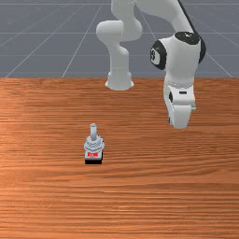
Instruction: Turn on the trigger
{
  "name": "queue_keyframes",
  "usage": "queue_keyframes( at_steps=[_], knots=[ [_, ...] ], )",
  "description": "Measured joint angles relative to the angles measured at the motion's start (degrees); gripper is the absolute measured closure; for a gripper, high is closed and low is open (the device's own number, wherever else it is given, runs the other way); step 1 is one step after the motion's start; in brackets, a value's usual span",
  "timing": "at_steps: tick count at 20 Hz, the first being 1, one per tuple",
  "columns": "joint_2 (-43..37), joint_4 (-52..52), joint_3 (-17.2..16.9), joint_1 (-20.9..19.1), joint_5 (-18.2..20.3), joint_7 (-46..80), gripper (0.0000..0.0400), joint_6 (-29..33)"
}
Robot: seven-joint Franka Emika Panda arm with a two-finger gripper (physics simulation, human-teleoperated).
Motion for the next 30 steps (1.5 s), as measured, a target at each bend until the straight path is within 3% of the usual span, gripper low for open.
queue_keyframes(
  at_steps=[4,6,7,8,10,12,13,15,16,17,18,19,20,22,23,24,25,28,29,30],
  knots=[
    [0.84,0.93,-1.18,1.29,-2.44,2.08,0.04,-0.85],
    [-2.26,-4.22,-1.63,2.23,-4.13,4.36,0.04,0.35],
    [-4.45,-8.08,-0.33,1.03,-0.24,3.85,0.04,3.41],
    [-8.0,-14.44,-0.42,1.49,-2.09,3.89,0.04,8.93],
    [-12.94,-22.16,-0.08,2.33,-2.84,5.8,0.04,12.54],
    [-18.67,-31.7,-1.56,4.22,-13.88,17.11,0.04,20.52],
    [-20.18,-33.3,0.45,3.66,-6.19,10.92,0.04,18.61],
    [-24.53,-39.46,1.69,3.57,-8.86,14.83,0.04,21.32],
    [-25.08,-38.85,2.5,4.04,-0.72,4.62,0.04,16.05],
    [-27.11,-42.01,2.43,4.97,14.99,-5.59,0.04,18.31],
    [-29.0,-44.18,2.79,5.18,5.31,4.06,0.04,18.5],
    [-30.16,-45.56,3.06,5.59,4.7,5.12,0.04,18.6],
    [-30.48,-45.05,4.45,5.11,-4.14,13.88,0.04,14.73],
    [-28.02,-41.71,6.31,6.34,-12.76,23.13,0.04,5.2],
    [-28.67,-44.29,5.73,5.76,-11.18,21.28,0.04,11.57],
    [-31.05,-48.61,4.1,5.15,-3.08,16.56,0.04,18.58],
    [-32.15,-49.86,3.16,3.73,-2.96,21.45,0.04,18.41],
    [-34.98,-53.26,-1.12,-0.74,-3.67,16.2,0.04,19.26],
    [-35.61,-54.12,-3.08,-1.5,-4.06,7.27,0.04,20.07],
    [-34.48,-51.78,-4.73,-1.39,-2.35,-0.13,0.04,14.88]
  ],
)
